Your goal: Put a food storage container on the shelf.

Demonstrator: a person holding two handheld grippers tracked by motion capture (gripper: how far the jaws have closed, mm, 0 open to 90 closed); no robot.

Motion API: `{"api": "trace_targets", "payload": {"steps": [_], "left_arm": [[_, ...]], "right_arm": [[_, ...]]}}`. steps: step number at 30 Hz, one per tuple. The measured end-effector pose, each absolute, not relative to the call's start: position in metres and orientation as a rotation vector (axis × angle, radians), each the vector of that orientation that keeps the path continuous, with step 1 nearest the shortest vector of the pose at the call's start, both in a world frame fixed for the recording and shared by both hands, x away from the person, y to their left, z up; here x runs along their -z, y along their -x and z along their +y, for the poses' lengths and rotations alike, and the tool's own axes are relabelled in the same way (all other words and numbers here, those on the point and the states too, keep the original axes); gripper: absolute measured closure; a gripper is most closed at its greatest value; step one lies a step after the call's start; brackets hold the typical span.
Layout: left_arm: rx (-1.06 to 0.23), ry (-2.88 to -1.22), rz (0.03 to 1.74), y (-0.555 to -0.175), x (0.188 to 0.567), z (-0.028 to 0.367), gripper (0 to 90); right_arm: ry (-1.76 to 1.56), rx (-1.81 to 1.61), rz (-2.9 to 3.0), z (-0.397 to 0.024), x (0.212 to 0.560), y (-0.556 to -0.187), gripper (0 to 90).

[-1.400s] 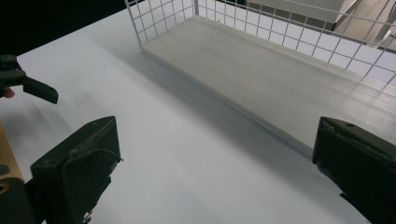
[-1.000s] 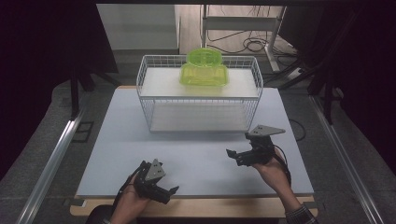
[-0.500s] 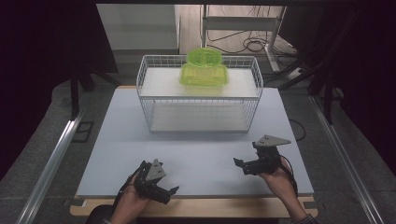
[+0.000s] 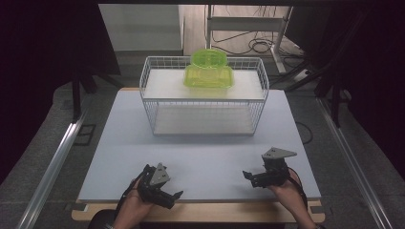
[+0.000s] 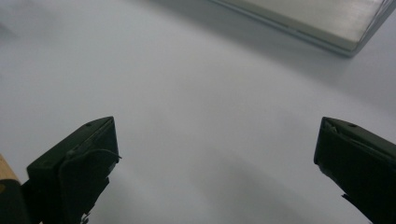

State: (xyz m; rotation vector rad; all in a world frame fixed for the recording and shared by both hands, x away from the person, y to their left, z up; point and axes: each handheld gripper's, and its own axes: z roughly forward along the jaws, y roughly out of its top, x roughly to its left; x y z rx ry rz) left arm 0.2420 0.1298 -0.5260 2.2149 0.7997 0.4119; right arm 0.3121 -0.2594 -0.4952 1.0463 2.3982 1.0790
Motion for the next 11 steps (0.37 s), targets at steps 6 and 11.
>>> {"api": "trace_targets", "payload": {"steps": [6,11], "left_arm": [[-0.411,-2.218,0.807,-0.242,0.526,0.130,0.1],[-0.404,-2.220,0.835,-0.243,0.527,0.129,0.1]], "right_arm": [[-1.053,-1.026,2.432,-0.259,0.504,-0.311,0.0],[-1.057,-1.007,2.446,-0.258,0.507,-0.312,0.0]]}}
